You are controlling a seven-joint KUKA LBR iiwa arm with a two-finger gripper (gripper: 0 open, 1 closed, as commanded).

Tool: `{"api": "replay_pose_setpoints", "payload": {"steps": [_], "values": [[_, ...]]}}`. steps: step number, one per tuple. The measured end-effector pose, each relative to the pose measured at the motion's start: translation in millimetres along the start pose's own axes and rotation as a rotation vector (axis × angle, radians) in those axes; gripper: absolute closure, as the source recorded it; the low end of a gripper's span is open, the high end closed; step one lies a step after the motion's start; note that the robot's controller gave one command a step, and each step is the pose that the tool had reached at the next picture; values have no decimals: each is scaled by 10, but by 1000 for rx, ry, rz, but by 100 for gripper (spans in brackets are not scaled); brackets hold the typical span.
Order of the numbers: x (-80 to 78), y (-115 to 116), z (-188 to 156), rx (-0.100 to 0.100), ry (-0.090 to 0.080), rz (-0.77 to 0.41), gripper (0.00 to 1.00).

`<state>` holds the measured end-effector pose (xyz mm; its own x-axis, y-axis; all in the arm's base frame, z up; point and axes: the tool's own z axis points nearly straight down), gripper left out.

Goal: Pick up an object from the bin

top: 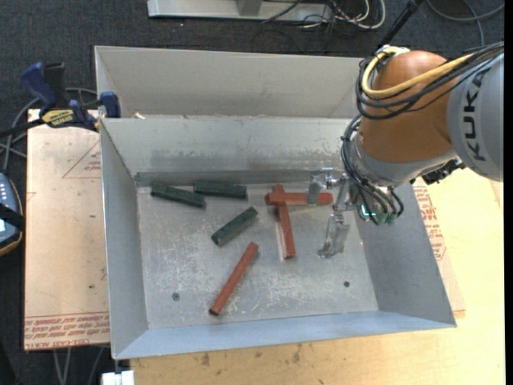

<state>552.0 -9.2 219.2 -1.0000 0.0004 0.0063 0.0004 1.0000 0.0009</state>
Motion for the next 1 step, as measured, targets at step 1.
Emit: {"api": "replay_pose_setpoints", "payload": {"steps": [1], "values": [[-212, 546, 1166, 0, -3, -562, 0]]}}
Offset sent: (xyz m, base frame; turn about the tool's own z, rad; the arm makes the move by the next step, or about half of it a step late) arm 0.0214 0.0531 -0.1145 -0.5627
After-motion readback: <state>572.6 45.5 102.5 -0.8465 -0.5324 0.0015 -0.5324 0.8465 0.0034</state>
